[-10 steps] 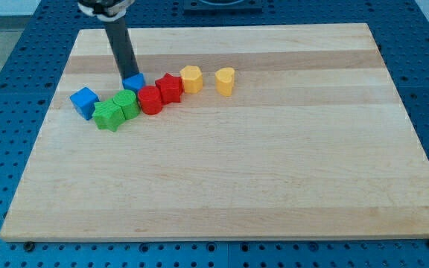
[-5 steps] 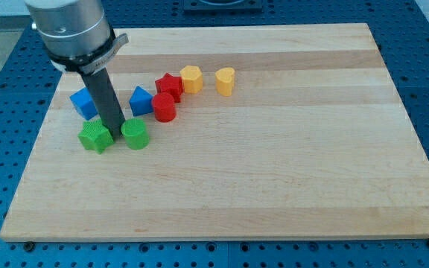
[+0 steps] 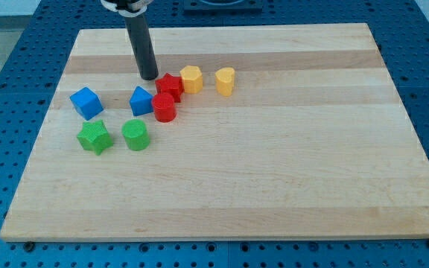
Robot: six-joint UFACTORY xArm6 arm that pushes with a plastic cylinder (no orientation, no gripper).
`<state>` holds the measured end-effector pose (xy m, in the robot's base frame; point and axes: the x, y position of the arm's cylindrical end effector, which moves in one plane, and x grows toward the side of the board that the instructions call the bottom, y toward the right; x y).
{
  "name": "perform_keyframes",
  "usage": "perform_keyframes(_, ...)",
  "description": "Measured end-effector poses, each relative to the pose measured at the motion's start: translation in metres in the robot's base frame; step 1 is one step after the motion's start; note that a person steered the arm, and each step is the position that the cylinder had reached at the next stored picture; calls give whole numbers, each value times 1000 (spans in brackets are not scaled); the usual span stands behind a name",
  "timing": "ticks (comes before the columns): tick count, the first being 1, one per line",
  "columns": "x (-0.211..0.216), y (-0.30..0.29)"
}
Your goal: Move the red blue and green blocks downwards
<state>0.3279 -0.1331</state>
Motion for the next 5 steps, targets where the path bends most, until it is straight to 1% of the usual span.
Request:
perform_keyframes(2,1,24)
perform_keyframes(3,9,43)
perform_keyframes(5,34,60)
